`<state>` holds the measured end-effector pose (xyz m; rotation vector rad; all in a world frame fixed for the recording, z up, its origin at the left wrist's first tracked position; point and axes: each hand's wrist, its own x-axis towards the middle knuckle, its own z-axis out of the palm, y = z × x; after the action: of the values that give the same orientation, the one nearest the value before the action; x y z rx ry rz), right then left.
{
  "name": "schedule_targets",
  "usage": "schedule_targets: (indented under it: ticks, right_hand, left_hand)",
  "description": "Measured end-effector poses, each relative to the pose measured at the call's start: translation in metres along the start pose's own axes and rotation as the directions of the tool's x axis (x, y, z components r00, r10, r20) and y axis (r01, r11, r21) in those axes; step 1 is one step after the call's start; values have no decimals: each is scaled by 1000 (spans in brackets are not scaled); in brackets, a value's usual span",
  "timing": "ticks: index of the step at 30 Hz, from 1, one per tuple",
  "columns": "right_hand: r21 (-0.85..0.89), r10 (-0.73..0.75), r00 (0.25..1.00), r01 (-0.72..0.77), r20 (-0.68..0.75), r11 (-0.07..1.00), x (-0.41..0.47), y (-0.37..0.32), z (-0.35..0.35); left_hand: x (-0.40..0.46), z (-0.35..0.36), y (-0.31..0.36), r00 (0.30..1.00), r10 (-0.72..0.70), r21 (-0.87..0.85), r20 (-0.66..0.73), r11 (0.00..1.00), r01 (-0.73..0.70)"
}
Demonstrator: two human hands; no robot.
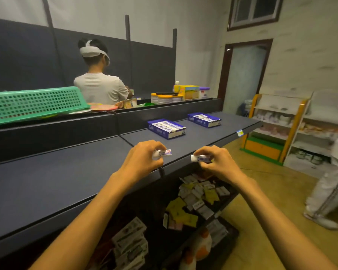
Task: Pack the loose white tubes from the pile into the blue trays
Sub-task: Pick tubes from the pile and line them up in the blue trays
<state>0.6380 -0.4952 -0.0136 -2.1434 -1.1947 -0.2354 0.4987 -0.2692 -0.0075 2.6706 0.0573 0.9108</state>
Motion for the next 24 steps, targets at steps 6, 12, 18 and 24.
schedule_targets:
  ticks: [6, 12, 18, 24]
  right_hand:
    - [-65, 10, 998, -13, -55, 998, 36, 78, -25]
    - [-71, 64, 997, -66, -31, 995, 81, 140, -44]
    - [-71, 65, 996, -70, -65, 995, 118, 204, -65]
    - [-57, 46, 997, -50, -60, 997, 150, 275, -84]
  left_hand:
    - [74, 68, 10, 1000, 20, -12, 16, 1000, -19]
    - [148, 123, 13, 999, 30, -30, 38, 999, -29]
    - [213, 162, 23, 998, 38, -14, 55, 999, -37]
    - [265, 214, 30, 998, -3, 26, 64, 1000, 1]
